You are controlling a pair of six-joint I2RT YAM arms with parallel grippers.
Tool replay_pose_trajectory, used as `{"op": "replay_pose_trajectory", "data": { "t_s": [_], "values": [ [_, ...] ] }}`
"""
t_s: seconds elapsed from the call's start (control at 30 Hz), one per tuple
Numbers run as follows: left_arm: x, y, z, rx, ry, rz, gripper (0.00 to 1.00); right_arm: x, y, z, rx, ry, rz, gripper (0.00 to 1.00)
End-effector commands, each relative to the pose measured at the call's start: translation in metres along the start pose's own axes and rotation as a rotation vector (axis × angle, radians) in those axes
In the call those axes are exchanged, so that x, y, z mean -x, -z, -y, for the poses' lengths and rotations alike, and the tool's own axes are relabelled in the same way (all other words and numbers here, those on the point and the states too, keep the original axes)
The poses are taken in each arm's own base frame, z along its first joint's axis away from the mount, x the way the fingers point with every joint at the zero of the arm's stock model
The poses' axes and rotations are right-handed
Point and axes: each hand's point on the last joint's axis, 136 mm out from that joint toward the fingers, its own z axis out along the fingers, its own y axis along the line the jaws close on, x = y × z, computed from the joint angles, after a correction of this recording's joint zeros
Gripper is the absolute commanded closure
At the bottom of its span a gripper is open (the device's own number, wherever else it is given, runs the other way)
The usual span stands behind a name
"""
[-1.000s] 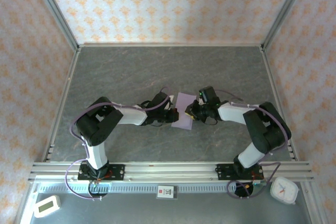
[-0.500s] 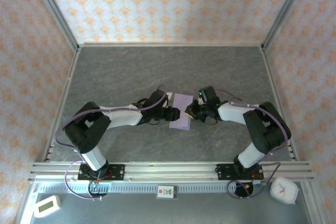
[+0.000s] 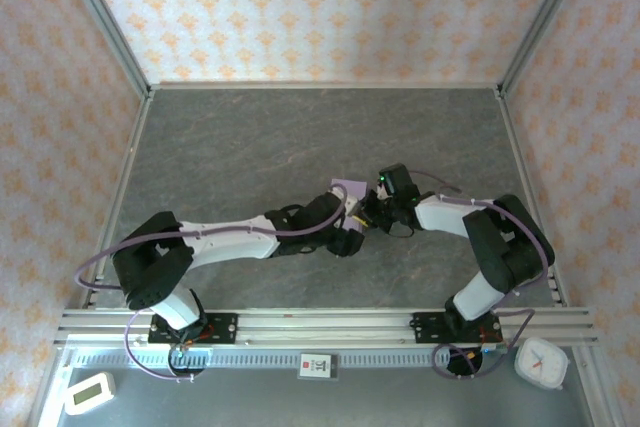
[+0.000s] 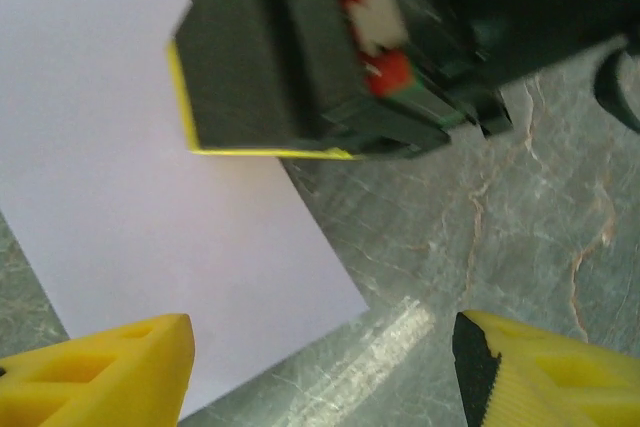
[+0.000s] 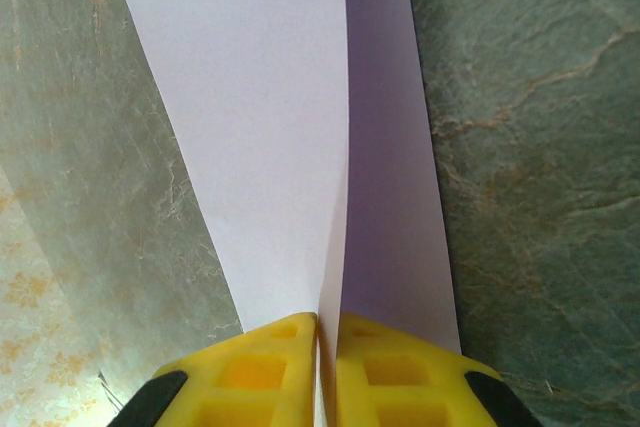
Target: Fold a paper plane with a square sheet of paper (pick it up from the middle)
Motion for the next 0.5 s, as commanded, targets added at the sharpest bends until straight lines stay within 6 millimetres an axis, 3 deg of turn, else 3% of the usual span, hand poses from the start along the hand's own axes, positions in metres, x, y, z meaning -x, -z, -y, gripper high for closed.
{"op": "replay_pose_trajectory", "data": {
  "t_s": [0.0,0.47],
  "values": [
    [-0.002,-0.001,-0.01,0.115,-0.099,-0.001,0.28,0.003,-0.001,-0.002,0.013,0.005,0.003,0.86],
    [-0.011,-0.028,-0.009,0.203,-0.182,0.005,0.28,0.002,-0.002,-0.002,0.013,-0.001,-0.005,0.86]
  ]
}}
